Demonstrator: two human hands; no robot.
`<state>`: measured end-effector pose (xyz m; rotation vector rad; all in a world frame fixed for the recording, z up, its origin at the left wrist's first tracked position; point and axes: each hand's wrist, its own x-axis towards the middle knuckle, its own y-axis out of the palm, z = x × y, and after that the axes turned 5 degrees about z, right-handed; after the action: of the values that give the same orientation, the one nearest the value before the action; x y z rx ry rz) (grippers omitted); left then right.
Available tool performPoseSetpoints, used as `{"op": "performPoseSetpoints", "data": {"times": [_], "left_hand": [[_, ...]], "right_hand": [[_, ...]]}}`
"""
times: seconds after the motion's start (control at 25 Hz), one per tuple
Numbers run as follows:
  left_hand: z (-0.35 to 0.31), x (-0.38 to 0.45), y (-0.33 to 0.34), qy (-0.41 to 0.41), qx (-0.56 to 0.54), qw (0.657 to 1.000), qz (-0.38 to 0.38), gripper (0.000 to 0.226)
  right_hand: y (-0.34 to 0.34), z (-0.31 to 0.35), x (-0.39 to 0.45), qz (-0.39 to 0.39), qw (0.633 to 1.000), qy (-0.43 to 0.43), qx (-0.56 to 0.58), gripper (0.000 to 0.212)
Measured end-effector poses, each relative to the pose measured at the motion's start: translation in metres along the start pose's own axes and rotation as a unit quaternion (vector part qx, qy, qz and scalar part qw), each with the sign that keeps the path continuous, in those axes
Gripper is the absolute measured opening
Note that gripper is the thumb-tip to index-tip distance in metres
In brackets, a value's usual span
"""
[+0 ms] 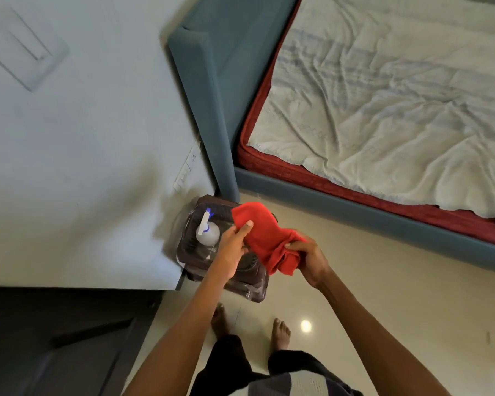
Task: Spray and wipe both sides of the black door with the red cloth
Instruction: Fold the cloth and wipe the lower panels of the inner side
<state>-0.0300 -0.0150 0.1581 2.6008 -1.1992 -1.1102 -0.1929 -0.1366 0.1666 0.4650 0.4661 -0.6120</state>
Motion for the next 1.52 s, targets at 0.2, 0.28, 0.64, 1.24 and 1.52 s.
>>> {"op": "performPoseSetpoints", "data": {"times": [0.2, 0.28, 0.64, 1.24, 1.52], "left_hand": [[-0.016, -0.02, 0.021, 0.074, 0.154, 0.983, -0.065, 0.017], [-0.022, -0.038, 0.026, 0.079, 0.237, 0.967, -0.041, 0.02], [-0.019, -0.097, -0.005, 0.101, 0.376, 0.921, -0.032, 0.029], [0.104, -0.132, -0.026, 0.088, -0.079, 0.942, -0.313, 0.022], [0.144, -0.081, -0.046, 0.025, -0.155, 0.913, -0.377, 0.023]], "right_hand": [[-0.044, -0.006, -0.017, 0.118, 0.974, -0.021, -0.192, 0.061], [-0.052, 0.004, -0.017, 0.101, 0.955, -0.057, -0.272, 0.063], [0.007, 0.046, 0.034, 0.291, 0.715, -0.153, -0.617, 0.049], [0.036, 0.009, 0.069, 0.179, 0.943, -0.063, -0.273, 0.031], [0.083, -0.029, 0.126, 0.142, 0.842, -0.106, -0.51, 0.025]]}}
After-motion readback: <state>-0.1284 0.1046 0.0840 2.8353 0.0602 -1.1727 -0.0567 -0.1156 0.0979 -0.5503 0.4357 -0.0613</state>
